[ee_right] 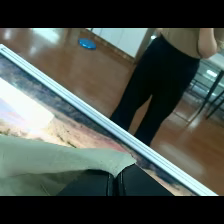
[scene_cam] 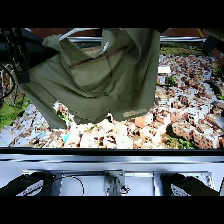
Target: Fold the shirts.
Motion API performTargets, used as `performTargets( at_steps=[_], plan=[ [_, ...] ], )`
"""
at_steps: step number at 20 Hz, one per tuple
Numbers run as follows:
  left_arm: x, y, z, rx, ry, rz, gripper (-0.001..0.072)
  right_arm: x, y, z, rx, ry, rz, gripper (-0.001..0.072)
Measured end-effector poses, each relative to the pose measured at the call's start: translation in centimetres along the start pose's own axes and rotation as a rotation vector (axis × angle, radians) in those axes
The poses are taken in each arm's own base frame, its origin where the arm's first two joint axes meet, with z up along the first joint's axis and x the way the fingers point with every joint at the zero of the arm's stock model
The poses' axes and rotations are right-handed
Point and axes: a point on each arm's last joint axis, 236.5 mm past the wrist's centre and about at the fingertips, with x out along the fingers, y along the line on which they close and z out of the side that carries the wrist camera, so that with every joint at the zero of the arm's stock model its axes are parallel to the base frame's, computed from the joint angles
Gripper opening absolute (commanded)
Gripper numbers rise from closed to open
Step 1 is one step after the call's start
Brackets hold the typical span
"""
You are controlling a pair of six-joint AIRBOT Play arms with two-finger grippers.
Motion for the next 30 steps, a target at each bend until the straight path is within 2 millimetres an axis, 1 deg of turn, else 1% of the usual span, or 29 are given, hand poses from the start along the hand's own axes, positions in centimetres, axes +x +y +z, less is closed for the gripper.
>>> performTargets(
  at_steps=[2, 4, 6, 7, 8, 9, 12, 15, 16, 18, 21, 23, 25, 27, 30],
  plan=[
    [0.0, 0.3, 0.3, -0.001, -0.013, 0.013, 0.0051, 0.1, 1.0, -0.7, 0.018, 0.027, 0.042, 0.0082],
    [0.1, 0.6, 0.5, -0.005, -0.024, 0.023, 0.0051, 0.0, 2.1, -1.6, 0.032, 0.065, 0.087, 0.0105],
    [0.5, 0.5, 0.8, -0.009, -0.037, 0.015, 0.0051, 0.0, 2.7, -1.8, 0.045, 0.075, 0.115, 0.0107],
    [0.8, 0.4, 0.9, -0.010, -0.043, 0.008, 0.0051, -0.1, 2.9, -1.8, 0.051, 0.075, 0.123, 0.0199],
    [1.0, 0.2, 1.0, -0.010, -0.047, 0.002, 0.0051, -0.1, 3.0, -1.7, 0.055, 0.072, 0.128, 0.0511],
    [1.2, 0.1, 1.0, -0.010, -0.048, -0.005, 0.0051, -0.2, 3.0, -1.4, 0.056, 0.065, 0.124, 0.0582],
    [1.5, -0.1, 1.2, -0.012, -0.055, -0.014, 0.0051, -1.1, 1.8, -0.5, 0.018, 0.041, 0.073, 0.0582],
    [1.6, 0.0, 1.2, -0.012, -0.055, -0.013, 0.0051, -2.8, 0.4, 0.5, -0.050, 0.033, 0.013, 0.0582],
    [1.6, -0.1, 1.1, -0.012, -0.054, -0.014, 0.0051, -3.3, 0.4, 0.3, -0.066, 0.049, 0.009, 0.0582],
    [1.6, 0.0, 1.2, -0.012, -0.056, -0.012, 0.0051, -4.1, 0.8, -0.9, -0.088, 0.109, 0.026, 0.0582],
    [1.6, 0.0, 1.2, -0.011, -0.056, -0.012, 0.0052, -4.5, 2.0, -3.6, -0.149, 0.219, 0.091, 0.0582],
    [1.6, 0.0, 1.2, -0.010, -0.056, -0.012, 0.0051, -4.2, 2.7, -4.9, -0.243, 0.253, 0.141, 0.0582],
    [1.6, 0.0, 1.2, -0.009, -0.056, -0.013, 0.0051, -3.5, 3.3, -5.3, -0.327, 0.246, 0.179, 0.0582],
    [1.6, -0.1, 1.2, -0.009, -0.055, -0.015, 0.0051, -2.2, 3.6, -5.0, -0.397, 0.207, 0.195, 0.0582],
    [1.6, -0.3, 1.1, -0.009, -0.052, -0.022, 0.0051, -0.7, 4.0, -3.8, -0.454, 0.125, 0.204, 0.0582]
  ],
)
